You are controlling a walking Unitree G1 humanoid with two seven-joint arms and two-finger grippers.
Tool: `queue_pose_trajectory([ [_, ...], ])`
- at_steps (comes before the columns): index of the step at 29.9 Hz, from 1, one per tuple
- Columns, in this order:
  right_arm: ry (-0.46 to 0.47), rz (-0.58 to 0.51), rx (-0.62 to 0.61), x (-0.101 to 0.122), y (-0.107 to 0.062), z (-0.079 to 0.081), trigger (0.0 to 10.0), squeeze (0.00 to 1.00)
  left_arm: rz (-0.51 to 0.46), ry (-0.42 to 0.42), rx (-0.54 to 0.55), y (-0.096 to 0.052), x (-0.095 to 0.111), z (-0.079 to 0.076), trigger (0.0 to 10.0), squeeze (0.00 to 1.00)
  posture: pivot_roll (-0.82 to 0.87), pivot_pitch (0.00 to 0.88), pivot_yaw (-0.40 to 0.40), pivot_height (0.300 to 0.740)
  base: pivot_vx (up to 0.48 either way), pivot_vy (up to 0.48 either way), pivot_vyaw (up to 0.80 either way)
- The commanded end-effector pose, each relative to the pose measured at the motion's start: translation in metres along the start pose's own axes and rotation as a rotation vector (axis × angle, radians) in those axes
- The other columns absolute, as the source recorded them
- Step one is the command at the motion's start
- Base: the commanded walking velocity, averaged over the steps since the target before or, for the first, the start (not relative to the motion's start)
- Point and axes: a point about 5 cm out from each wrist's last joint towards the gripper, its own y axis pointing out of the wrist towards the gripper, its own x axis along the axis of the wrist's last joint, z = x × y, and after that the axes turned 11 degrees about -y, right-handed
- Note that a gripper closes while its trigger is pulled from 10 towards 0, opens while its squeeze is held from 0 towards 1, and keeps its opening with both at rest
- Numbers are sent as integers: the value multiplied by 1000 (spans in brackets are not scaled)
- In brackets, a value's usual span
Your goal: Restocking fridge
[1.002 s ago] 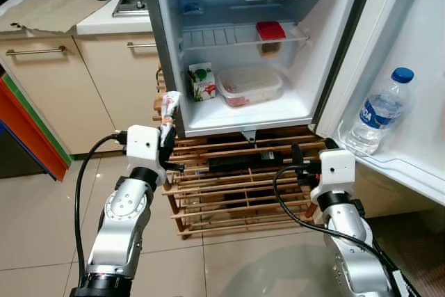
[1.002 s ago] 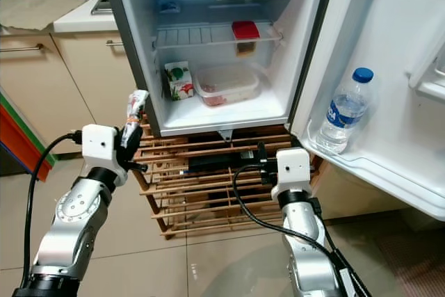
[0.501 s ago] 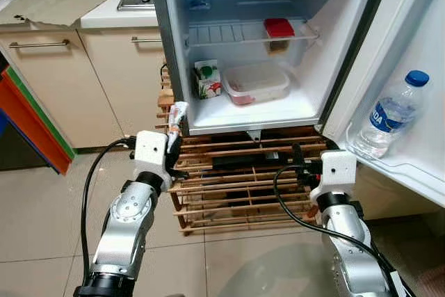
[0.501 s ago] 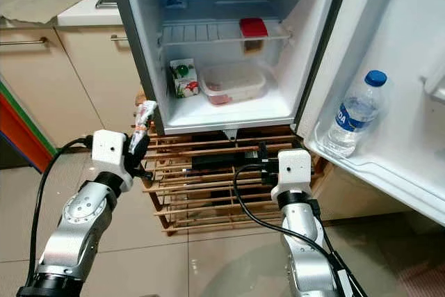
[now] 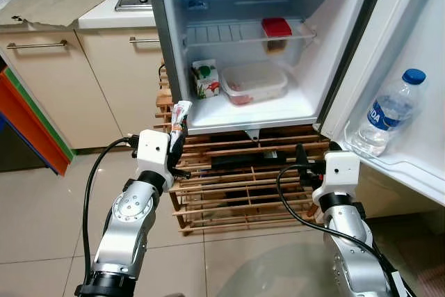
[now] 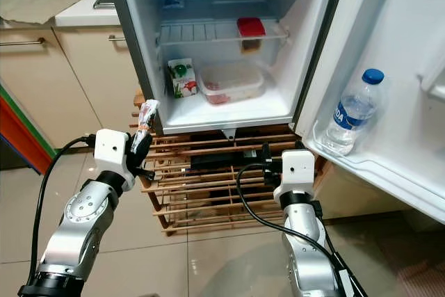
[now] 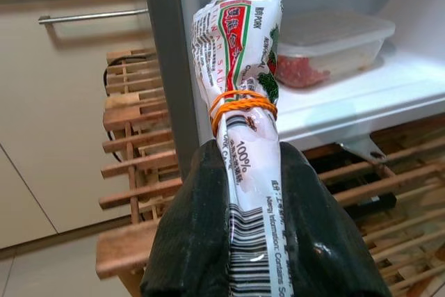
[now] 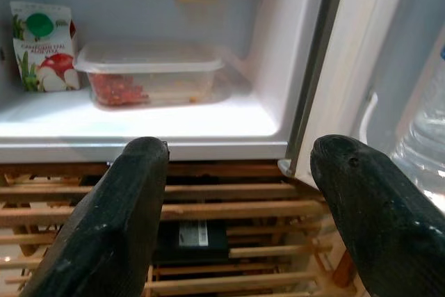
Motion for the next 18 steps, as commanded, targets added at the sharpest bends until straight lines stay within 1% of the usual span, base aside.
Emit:
queue_pose_trajectory([
  [1, -11, 5, -14, -1, 1, -2, 10000, 0, -25, 3, -11, 1, 6, -1, 10000, 0, -19, 0, 39, 688, 0, 0, 0],
  [4, -8, 17, -11, -2, 1, -2, 10000, 0, -26, 1, -12, 2, 6, -1, 10000, 0, -18, 0, 37, 688, 0, 0, 0],
  [10, -9, 17, -12, -2, 1, -2, 10000, 0, -24, 0, -16, 2, 6, -2, 10000, 0, -20, 0, 38, 680, 0, 0, 474],
  [18, -15, 11, -15, -2, 0, -2, 10000, 0, -25, 12, -25, 6, 9, -2, 10000, 0, -25, 0, 41, 680, 0, 0, 0],
])
